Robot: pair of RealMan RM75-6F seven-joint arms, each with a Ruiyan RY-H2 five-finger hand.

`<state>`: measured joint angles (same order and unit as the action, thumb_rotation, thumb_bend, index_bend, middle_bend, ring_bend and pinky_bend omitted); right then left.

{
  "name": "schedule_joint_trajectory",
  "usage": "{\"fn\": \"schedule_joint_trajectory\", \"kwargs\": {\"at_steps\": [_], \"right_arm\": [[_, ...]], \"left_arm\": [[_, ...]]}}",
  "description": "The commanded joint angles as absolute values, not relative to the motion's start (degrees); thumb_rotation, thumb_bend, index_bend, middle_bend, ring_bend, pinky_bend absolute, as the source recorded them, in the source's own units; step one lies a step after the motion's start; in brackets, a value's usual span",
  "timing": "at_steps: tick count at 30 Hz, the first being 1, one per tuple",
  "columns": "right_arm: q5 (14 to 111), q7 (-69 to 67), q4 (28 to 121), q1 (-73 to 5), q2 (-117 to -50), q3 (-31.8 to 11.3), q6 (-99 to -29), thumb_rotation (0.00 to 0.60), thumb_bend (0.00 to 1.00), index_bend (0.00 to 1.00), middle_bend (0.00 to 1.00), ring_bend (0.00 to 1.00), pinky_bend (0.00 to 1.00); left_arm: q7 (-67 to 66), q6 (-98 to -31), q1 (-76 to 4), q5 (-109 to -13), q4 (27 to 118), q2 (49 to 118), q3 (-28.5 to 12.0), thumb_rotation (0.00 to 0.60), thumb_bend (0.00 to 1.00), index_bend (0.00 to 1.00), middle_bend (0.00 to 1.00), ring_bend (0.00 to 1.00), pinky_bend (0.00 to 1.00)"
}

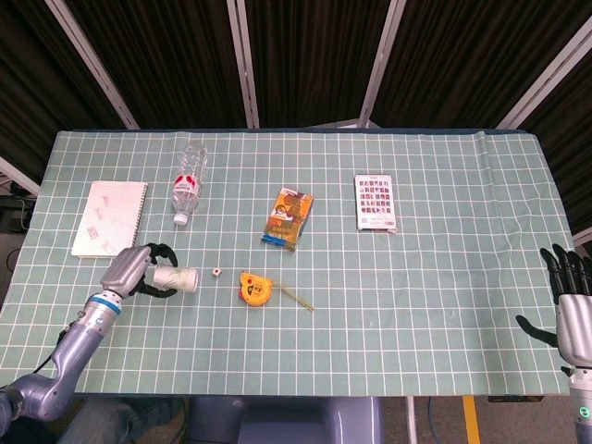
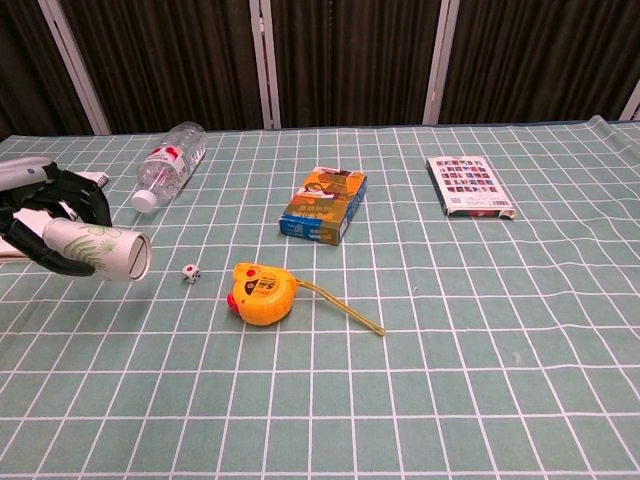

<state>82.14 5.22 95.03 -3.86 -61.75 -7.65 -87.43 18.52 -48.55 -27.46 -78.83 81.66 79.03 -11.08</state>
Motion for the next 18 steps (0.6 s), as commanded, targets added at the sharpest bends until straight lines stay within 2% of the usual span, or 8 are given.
{"fn": "schedule_joint_trajectory", "kwargs": {"at_steps": [1, 3, 5, 7, 9, 10, 15, 18], "right_arm": [[81.8, 5.2, 94.8, -4.0, -61.9, -7.7, -87.2, 0.600, 0.00, 0.00, 0.00, 0.00, 0.00], [81.6, 5.2, 94.7, -4.0, -61.9, -7.8, -87.1, 0.600, 0.00, 0.00, 0.00, 0.00, 0.00], [81.5, 5.1, 94.6, -4.0, -61.9, -7.9, -87.2, 0.600, 0.00, 0.00, 0.00, 0.00, 0.00], [81.5, 5.0, 94.6, -3.9, -61.9, -8.0, -87.4, 0.600, 0.00, 0.00, 0.00, 0.00, 0.00], [81.5, 4.9, 94.6, -3.8, -61.8, -8.0, -87.7, 0.600, 0.00, 0.00, 0.00, 0.00, 0.00], [81.5, 4.9, 94.6, -3.8, -61.8, -8.0, -87.7, 0.600, 0.00, 0.00, 0.00, 0.00, 0.00], [81.3, 4.7, 94.5, -3.7, -61.7, -8.0, -87.7, 0.600, 0.00, 0.00, 0.00, 0.00, 0.00], [81.4, 4.5, 94.6, -3.8, -61.6, -8.0, -87.6, 0.600, 0.00, 0.00, 0.00, 0.00, 0.00]], "left_arm": [[30.7, -44.1, -29.4, -84.5, 74.9, 81.2, -8.3, 0.600, 0.00, 0.49, 0.38, 0.31, 0.39], [32.4, -43.9, -30.1, -85.6, 72.8, 82.5, -7.3, 0.600, 0.00, 0.49, 0.37, 0.31, 0.38], [33.1, -43.8, -30.8, -86.4, 70.9, 83.6, -6.5, 0.600, 0.00, 0.44, 0.32, 0.26, 0.35], [33.7, -43.9, -31.3, -86.9, 69.6, 84.4, -5.9, 0.600, 0.00, 0.21, 0.13, 0.09, 0.15], [34.6, -44.2, -31.7, -87.8, 69.3, 84.3, -5.1, 0.600, 0.00, 0.03, 0.01, 0.00, 0.01], [34.5, -44.6, -31.8, -88.2, 69.4, 84.0, -4.8, 0.600, 0.00, 0.00, 0.00, 0.00, 0.00], [22.2, -52.0, -30.5, -91.2, 72.1, 81.6, -4.2, 0.600, 0.00, 0.00, 0.00, 0.00, 0.00], [6.2, -55.5, -29.3, -90.9, 77.4, 80.7, -4.6, 0.600, 0.00, 0.00, 0.00, 0.00, 0.00]]}}
